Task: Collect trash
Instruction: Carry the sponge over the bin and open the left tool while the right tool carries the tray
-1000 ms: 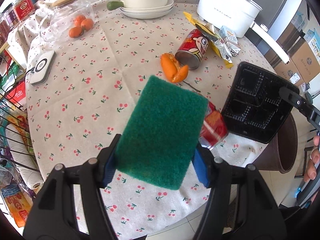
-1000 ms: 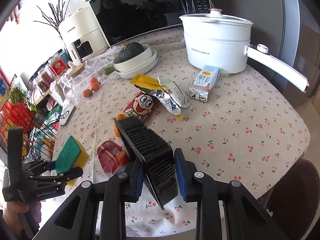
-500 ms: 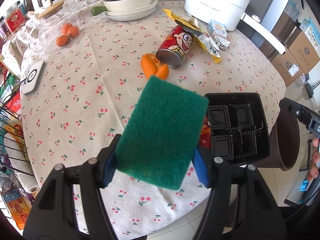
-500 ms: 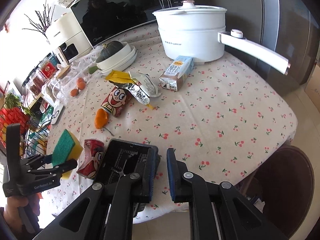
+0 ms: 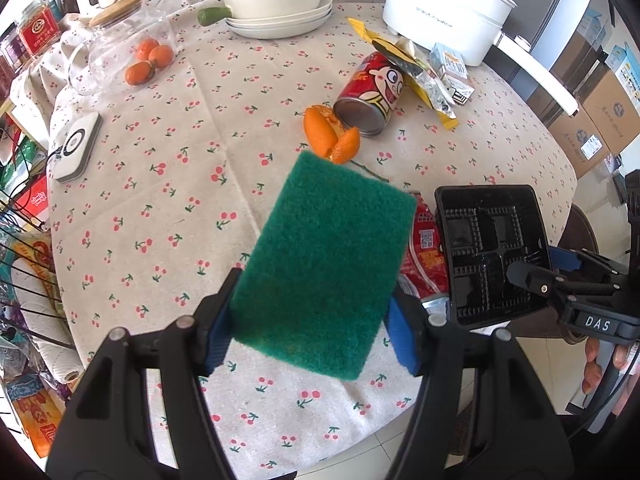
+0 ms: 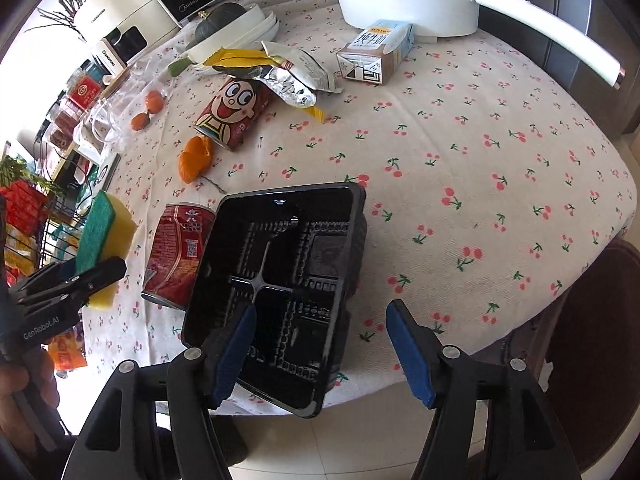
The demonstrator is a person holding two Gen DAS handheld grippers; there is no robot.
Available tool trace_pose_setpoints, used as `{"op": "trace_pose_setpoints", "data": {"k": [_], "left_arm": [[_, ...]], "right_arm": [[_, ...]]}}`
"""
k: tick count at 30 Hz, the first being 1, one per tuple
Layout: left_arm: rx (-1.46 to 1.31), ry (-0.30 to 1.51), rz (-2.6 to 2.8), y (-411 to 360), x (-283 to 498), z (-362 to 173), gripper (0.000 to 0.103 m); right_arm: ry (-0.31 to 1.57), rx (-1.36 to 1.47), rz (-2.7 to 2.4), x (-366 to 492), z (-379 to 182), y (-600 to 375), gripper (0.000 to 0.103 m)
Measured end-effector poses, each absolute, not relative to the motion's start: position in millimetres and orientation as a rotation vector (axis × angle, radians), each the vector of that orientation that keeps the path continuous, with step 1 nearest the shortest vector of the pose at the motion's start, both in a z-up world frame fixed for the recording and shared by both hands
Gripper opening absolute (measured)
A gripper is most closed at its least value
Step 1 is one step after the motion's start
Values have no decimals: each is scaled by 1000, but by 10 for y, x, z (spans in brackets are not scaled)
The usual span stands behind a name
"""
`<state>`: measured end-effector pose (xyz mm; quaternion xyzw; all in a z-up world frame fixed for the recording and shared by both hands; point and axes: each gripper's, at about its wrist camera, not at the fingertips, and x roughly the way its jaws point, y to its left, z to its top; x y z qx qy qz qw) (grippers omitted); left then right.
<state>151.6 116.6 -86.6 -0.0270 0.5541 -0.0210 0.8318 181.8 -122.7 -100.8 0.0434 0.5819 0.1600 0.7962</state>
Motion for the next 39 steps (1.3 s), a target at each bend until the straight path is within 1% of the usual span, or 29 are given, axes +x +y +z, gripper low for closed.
{"op": "trace_pose_setpoints", "data": {"k": [3, 7, 9, 15, 22, 31, 39], "left_arm": [[-63, 1175, -40, 1198, 1510, -863, 67], [-63, 1174, -37, 1220, 1495, -862, 67], [-63, 1172, -40, 1216, 1491, -855, 67], [-61, 1152, -63, 1121, 1489, -794, 67], [-53, 1122, -114, 846, 1509, -692, 67], [-23, 1102, -211, 204, 1592, -639, 67], [33, 1108, -314, -525, 1608, -715, 67]], "right_arm": [[1251, 63, 340, 1809, -1048, -1089, 76], [1255, -6, 295, 1788, -1119, -961, 75], [1245, -40, 287, 1784, -1096, -932, 59], [1201, -30, 297, 1744, -941, -1028, 59], [1158, 26, 253, 1726, -760, -1400, 59], [1132, 90, 164, 1624, -637, -2102, 59], [1131, 142, 56, 1401, -645, -2877, 59]]}}
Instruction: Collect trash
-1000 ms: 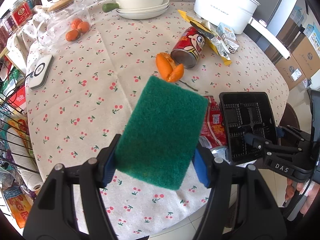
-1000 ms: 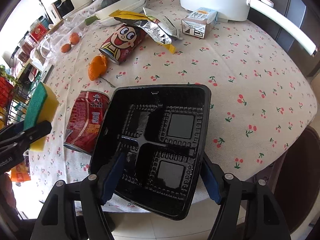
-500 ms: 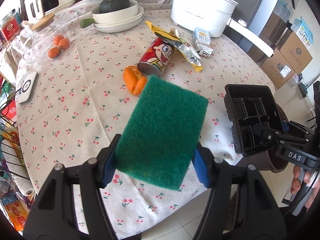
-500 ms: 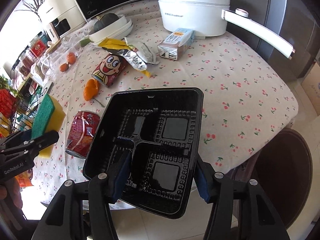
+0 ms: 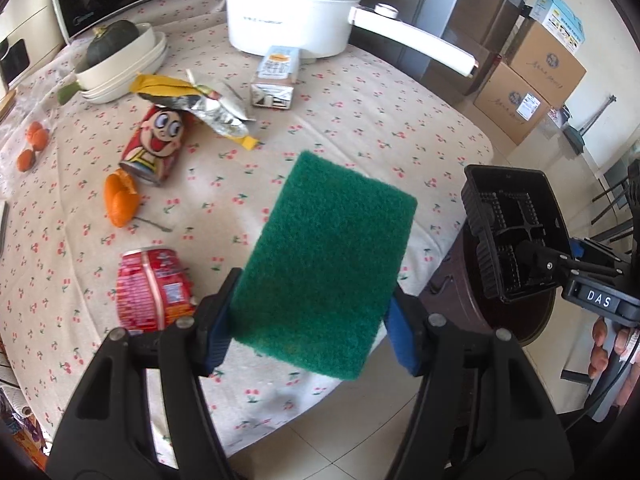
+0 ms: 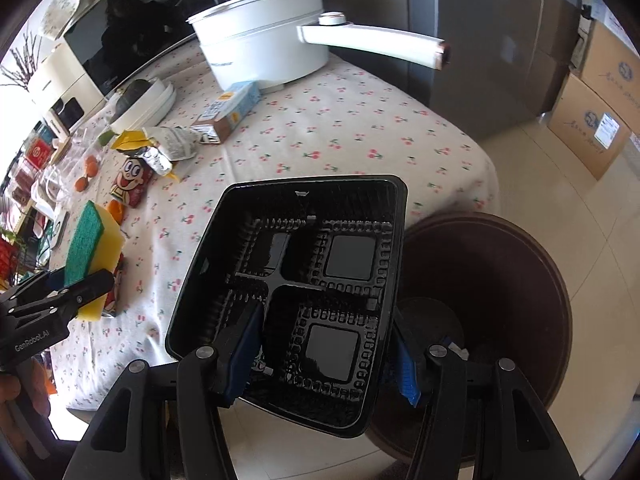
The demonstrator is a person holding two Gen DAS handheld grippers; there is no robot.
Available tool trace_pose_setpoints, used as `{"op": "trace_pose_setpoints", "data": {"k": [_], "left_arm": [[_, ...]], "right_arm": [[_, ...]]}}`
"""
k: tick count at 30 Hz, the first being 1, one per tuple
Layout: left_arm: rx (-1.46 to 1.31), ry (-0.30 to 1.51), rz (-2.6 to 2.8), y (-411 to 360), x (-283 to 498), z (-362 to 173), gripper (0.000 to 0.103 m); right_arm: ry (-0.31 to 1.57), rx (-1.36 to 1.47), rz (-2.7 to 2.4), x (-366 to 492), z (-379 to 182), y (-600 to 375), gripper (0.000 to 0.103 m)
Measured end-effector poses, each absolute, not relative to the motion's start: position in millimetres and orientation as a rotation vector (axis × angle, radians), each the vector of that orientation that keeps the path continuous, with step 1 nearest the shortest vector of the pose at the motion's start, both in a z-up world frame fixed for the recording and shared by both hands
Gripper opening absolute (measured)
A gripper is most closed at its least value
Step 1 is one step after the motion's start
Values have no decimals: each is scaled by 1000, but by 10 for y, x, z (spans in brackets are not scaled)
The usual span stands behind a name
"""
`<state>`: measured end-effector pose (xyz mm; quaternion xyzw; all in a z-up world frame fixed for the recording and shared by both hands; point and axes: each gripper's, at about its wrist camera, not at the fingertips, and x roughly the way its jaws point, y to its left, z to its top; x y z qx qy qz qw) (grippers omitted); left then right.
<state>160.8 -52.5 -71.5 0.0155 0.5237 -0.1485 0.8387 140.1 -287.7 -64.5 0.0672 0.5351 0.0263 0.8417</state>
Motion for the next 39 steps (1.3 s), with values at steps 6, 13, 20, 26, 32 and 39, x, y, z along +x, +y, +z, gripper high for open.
{"op": "trace_pose_setpoints", "data": {"k": [6, 13, 20, 26, 32, 39], "left_arm": [[64, 1115, -401, -1130, 1573, -800, 67], [122, 1123, -526, -1906, 1462, -991, 67], [160, 1124, -590, -2296, 1434, -1198, 67], [162, 1075, -612, -2436, 1402, -1247, 94], [195, 1027, -568, -2385, 1401, -1178, 102], [194, 1002, -522, -2138, 1434, -1075, 103]], "right_arm": [[1135, 193, -27, 1172, -712, -3482, 59], [1137, 231, -109, 910, -786, -4063, 59], [1151, 248, -177, 706, -880, -4519, 59], [1168, 263, -204, 627, -939, -4746, 59], [1162, 265, -196, 641, -920, -4767, 59], [1169, 251, -171, 697, -914, -4646, 60]]}}
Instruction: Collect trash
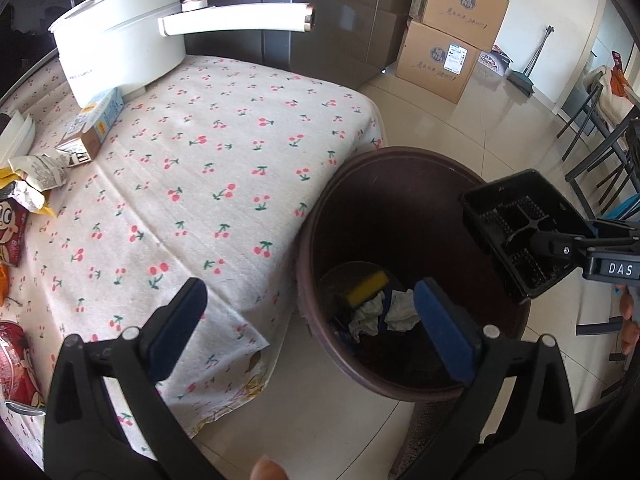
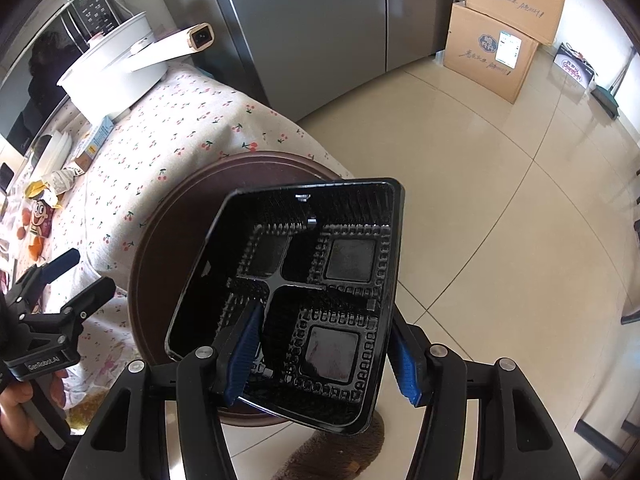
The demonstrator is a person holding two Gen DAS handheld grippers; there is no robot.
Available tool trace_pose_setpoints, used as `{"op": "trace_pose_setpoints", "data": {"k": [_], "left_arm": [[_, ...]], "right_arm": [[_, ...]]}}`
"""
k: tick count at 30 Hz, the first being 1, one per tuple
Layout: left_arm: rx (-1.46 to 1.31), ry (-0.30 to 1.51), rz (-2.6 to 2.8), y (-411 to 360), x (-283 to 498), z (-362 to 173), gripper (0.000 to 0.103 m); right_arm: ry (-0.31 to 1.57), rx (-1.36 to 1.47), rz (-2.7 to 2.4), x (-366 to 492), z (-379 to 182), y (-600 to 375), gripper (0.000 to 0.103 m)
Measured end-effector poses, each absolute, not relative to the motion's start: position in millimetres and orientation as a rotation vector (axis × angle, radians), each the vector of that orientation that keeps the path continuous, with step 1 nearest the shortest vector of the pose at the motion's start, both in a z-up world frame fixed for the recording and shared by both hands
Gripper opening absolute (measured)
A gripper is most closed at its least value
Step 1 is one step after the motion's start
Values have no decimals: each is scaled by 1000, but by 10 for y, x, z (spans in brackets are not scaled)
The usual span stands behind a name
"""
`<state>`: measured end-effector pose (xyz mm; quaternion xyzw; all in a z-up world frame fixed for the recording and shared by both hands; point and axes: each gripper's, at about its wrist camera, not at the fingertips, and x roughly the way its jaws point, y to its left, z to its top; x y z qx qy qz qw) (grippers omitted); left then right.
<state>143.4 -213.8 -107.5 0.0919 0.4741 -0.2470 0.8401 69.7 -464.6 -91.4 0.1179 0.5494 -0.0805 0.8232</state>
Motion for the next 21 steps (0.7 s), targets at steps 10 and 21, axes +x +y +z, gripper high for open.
{"op": "trace_pose_setpoints", "data": {"k": [10, 21], "left_arm": [[203, 987, -443, -1694, 1429, -949, 103], [172, 1021, -310, -931, 1448, -858, 103]], "right_arm": [[1168, 267, -137, 828, -854, -4410, 78], [1165, 218, -107, 1073, -761, -3957, 81]]}}
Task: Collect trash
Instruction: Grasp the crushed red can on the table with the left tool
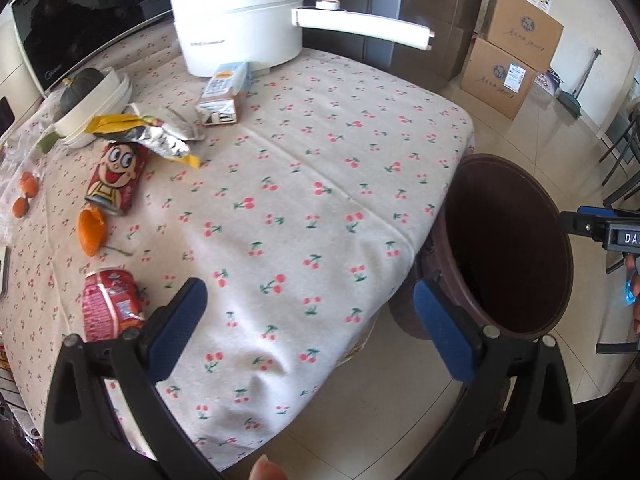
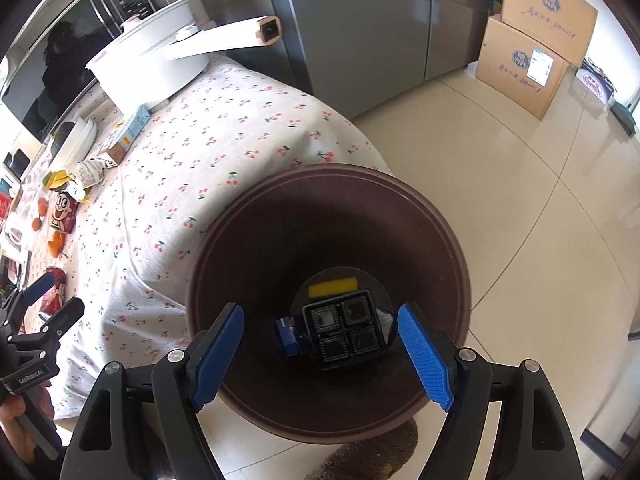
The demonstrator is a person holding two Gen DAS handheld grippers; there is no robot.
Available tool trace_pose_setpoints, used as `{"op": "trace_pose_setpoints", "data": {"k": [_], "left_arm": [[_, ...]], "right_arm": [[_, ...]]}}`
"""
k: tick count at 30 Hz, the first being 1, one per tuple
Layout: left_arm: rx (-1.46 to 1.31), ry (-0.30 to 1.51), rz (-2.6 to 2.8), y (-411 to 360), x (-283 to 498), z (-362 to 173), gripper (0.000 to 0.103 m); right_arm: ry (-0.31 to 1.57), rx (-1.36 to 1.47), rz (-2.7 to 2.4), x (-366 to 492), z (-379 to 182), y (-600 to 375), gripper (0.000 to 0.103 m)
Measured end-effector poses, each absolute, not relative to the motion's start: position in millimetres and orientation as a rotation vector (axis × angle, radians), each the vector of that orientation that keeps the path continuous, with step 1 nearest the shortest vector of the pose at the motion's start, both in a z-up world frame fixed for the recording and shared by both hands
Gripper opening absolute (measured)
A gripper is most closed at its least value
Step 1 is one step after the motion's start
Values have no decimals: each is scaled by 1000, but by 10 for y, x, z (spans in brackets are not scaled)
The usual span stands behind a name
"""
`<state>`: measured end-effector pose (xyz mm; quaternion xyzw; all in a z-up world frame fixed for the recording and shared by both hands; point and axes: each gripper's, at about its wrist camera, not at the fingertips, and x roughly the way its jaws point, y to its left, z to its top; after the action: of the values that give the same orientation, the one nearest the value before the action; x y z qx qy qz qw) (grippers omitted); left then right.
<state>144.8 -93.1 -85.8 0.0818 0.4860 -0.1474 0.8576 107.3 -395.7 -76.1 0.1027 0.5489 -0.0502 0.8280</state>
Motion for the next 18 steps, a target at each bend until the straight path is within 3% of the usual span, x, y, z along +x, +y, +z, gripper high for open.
{"op": "trace_pose_setpoints", "data": {"k": [18], "left_arm": [[-28, 1219, -27, 402, 1698, -1073, 103]], "right_arm": [[1171, 121, 41, 1495, -712, -2720, 85]]}}
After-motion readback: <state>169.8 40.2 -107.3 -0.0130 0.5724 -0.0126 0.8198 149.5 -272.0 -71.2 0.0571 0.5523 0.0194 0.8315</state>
